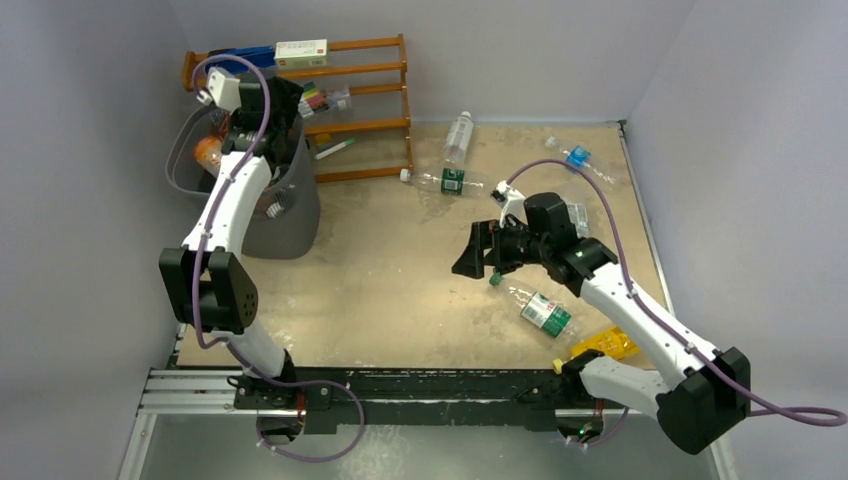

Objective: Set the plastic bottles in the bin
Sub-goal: Move the trash bin to the center of the board.

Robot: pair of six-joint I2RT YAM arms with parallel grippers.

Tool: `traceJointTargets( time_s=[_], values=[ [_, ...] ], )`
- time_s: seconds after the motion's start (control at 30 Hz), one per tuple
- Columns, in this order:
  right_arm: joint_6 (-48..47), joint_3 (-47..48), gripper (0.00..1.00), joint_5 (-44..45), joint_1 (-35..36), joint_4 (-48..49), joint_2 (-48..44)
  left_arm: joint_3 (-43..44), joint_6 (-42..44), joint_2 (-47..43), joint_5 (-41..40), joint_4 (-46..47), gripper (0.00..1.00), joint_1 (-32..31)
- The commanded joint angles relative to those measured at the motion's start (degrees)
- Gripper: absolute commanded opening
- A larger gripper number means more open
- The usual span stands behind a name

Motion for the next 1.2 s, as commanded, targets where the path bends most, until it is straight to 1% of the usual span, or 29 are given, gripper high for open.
traceJointTargets(
  time_s=[0.0,0.07,0.1,0.23,0.3,0.43,0.5,0.63,0.73,0.9,1.1,1.17],
  values=[
    [-2.71,5.44,1.00,7.39,0.20,-6.50,2.38,8.88,4.52,3.28,12.62,-0.60,0.72,-1.89],
    [-3.63,6.02,1.00,10.23,0.21,-8.61,3.52,10.88,7.28,3.21,15.17,-3.18,0.74,-2.98],
    [-4.16,7.92,1.00,11.23,0.28,-9.68,4.13,11.40,8.73,2.85,16.07,-4.15,0.74,-3.66],
    [-6.45,9.81,1.00,14.40,0.28,-13.88,7.14,13.05,15.13,0.46,16.52,-9.93,0.76,-7.13],
    [-6.97,9.85,1.00,15.91,0.27,-15.39,8.78,12.82,17.37,-0.58,16.71,-12.82,0.77,-7.57],
    [-7.54,9.72,1.00,16.31,0.24,-16.46,13.21,9.50,21.09,-3.68,13.88,-14.54,0.78,-7.48],
    [-7.76,10.47,1.00,18.26,0.27,-16.64,16.86,8.94,22.71,-4.21,12.12,-15.77,0.79,-6.89],
    [-7.20,10.04,1.00,18.27,0.28,-15.30,18.32,7.14,23.92,-4.52,13.31,-16.04,0.80,-3.11],
    [-7.62,10.47,1.00,18.93,0.24,-16.51,19.95,5.77,24.27,-5.29,13.28,-15.93,0.80,-1.36],
    [-8.29,12.25,1.00,19.58,0.24,-18.13,23.39,5.85,24.73,-5.98,12.22,-16.76,0.81,-1.26],
    [-9.61,14.37,1.00,24.76,0.25,-18.90,29.86,7.09,25.80,-8.50,12.89,-18.92,0.82,-1.26],
    [-9.64,14.51,1.00,25.12,0.27,-18.83,31.68,7.90,26.51,-9.41,13.49,-20.43,0.83,-1.26]
  ],
)
